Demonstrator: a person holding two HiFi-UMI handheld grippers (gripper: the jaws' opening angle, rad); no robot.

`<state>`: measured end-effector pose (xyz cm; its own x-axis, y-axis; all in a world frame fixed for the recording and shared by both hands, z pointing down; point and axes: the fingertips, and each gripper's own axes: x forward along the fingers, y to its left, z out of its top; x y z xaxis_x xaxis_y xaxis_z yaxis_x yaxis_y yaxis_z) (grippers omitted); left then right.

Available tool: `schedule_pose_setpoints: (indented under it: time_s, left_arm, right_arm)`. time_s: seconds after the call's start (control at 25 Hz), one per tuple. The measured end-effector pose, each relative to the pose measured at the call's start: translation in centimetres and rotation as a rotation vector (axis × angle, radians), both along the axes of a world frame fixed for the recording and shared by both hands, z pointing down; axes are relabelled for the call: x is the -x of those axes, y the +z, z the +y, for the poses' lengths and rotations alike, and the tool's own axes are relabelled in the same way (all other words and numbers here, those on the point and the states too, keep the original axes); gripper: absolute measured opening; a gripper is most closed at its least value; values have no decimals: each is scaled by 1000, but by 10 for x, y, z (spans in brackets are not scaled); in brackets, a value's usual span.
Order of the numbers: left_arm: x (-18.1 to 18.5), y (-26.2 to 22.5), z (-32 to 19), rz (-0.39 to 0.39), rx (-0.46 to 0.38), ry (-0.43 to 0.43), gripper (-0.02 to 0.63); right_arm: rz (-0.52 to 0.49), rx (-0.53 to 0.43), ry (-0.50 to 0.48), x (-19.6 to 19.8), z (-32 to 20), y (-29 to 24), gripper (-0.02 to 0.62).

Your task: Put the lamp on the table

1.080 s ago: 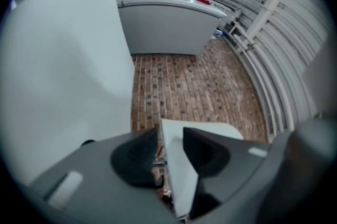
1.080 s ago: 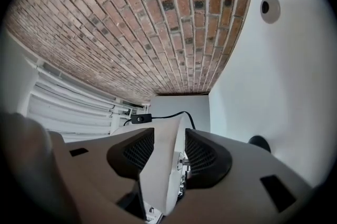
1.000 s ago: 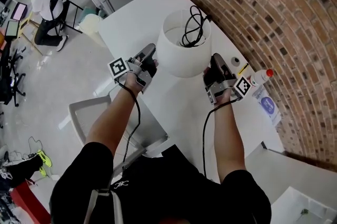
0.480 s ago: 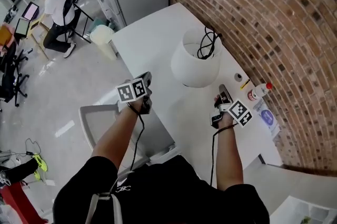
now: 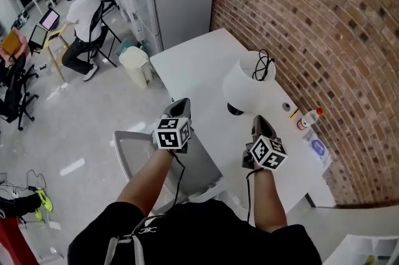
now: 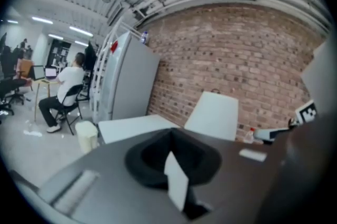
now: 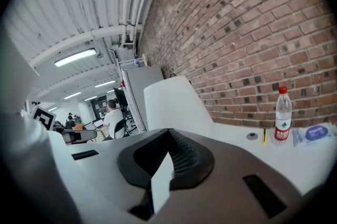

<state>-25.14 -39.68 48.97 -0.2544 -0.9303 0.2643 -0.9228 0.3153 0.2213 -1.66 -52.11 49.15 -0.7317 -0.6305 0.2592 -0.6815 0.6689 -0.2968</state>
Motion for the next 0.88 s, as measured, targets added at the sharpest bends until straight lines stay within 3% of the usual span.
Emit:
schedule_pose_setpoints:
  time_s: [0.24, 0.88]
  left_arm:
    - [-10, -29, 54, -63, 2, -5, -2]
    - [0, -64, 113, -73, -27, -50, -2]
  right_arm:
    - [88, -183, -61, 40, 60, -37, -2]
    - [47, -228, -184, 79, 127, -57, -2]
